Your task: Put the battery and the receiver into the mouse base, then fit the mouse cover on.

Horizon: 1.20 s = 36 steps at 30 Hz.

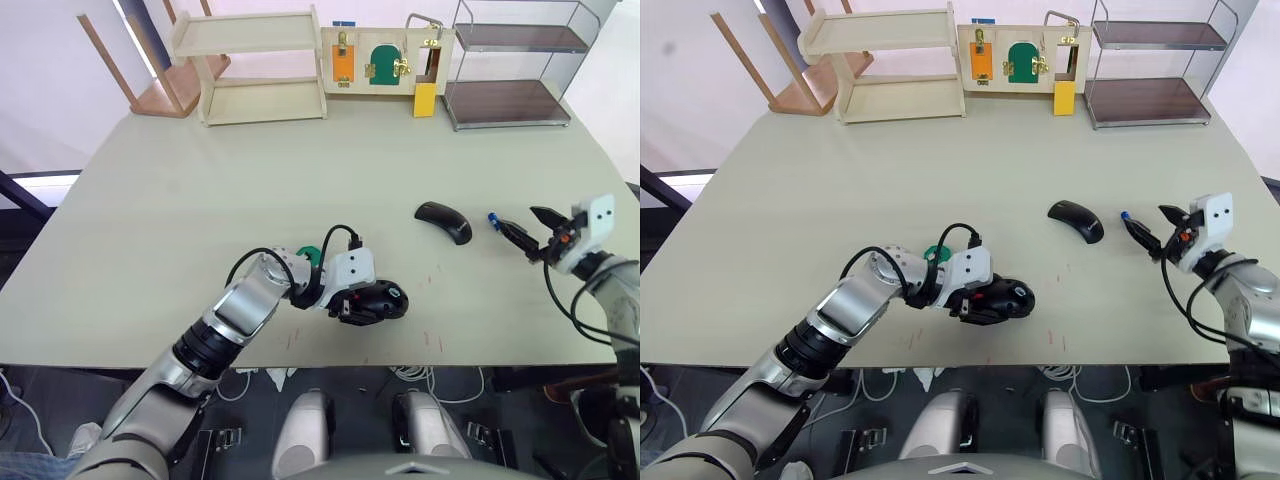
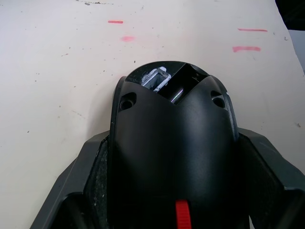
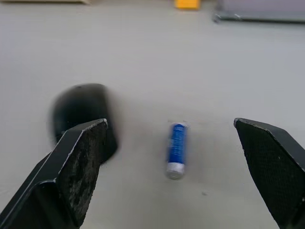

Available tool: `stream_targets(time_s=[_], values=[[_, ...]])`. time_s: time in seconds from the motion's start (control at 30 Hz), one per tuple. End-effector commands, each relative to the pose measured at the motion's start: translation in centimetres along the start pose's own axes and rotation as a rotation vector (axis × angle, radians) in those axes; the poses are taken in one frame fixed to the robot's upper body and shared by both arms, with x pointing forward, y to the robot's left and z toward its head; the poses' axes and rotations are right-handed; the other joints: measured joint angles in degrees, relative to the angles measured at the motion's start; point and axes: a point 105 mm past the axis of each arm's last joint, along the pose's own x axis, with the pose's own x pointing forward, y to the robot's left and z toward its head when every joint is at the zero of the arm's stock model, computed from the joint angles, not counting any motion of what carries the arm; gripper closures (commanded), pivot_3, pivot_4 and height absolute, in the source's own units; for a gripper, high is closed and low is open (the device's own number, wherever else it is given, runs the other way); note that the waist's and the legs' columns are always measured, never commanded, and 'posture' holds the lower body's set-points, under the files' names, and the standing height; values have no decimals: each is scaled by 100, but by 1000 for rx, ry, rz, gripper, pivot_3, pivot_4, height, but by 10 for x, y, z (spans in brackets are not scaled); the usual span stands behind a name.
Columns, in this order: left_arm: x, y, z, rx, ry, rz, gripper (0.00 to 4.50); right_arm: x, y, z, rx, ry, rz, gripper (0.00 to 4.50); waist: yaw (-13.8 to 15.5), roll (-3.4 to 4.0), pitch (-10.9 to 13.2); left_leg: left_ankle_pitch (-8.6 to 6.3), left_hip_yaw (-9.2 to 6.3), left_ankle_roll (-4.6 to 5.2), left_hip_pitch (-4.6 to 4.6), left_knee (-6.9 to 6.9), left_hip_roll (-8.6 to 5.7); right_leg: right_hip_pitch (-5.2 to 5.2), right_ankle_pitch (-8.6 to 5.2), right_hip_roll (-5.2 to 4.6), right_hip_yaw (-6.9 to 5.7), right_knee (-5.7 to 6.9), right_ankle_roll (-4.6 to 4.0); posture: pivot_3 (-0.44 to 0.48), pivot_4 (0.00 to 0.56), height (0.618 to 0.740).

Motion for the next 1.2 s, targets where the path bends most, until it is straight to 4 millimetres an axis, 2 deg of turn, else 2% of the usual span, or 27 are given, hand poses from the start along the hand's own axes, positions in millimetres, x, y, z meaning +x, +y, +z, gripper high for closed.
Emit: stream_targets(time_s=[0.03, 0.27, 0.7, 0.73, 0.8, 0.9, 0.93, 0.97, 1.07, 1.2], values=[[5, -3, -3, -10, 22, -22, 1581, 5, -8, -1, -56, 51, -58, 0, 3, 0, 0, 0, -2, 0, -1, -1, 0, 0, 1, 1, -2, -1, 1, 0, 150, 740], [4, -5, -4, -19, 30, -36, 1581, 14, -1, -21, -25, 175, -39, 0, -15, 2, 1, -1, 1, 2, -6, -2, 0, 0, 6, 0, 0, -8, 9, 0, 150, 740], [4, -8, -6, -16, 46, -47, 1581, 23, 2, -23, 11, 182, -48, 0, -60, 2, 0, -1, 2, 2, -2, -2, 2, 0, 5, 2, 0, -6, 9, 0, 150, 740], [4, -8, -7, -13, 46, -48, 1581, 24, 2, -24, 1, 194, -44, 567, -58, 2, 0, -1, 2, 2, -1, -2, 2, 0, 5, 2, 1, -6, 9, 0, 150, 740], [5, -9, -7, -9, 46, -49, 1581, 24, 3, -25, -10, 206, -37, 910, -57, 2, 0, -1, 1, 2, -2, -2, 2, 0, 5, 2, 0, -6, 9, 0, 150, 740], [5, -9, -7, -6, 46, -52, 1581, 25, 5, -25, -46, 211, -28, 2344, -58, 2, 0, -2, 1, 2, -2, -4, 2, 0, 5, 2, 0, -7, 10, 0, 150, 740], [5, -9, -6, -6, 44, -52, 1581, 26, 6, -26, -49, 210, -26, 3161, -58, 2, 0, -1, 1, 3, -2, -4, 2, 0, 6, 2, 0, -8, 10, 0, 150, 740], [6, -9, -5, -6, 39, -52, 1581, 26, 6, -25, -53, 207, -24, 3354, -57, 2, 0, -1, 1, 3, -2, -4, 2, 0, 5, 2, 0, -8, 10, 0, 150, 740], [7, -10, -5, 2, 36, -53, 1581, 25, 8, -23, -85, 196, -13, 4377, -58, 2, 0, -1, 1, 3, -2, -3, 2, 0, 5, 2, 0, -8, 10, 0, 150, 740], [8, -13, -4, 13, 34, -58, 1581, 17, 9, -16, -115, 176, 1, 4375, -50, 2, 0, -1, 2, 3, -2, -3, 2, 0, 5, 2, 1, -7, 10, 0, 150, 740]])
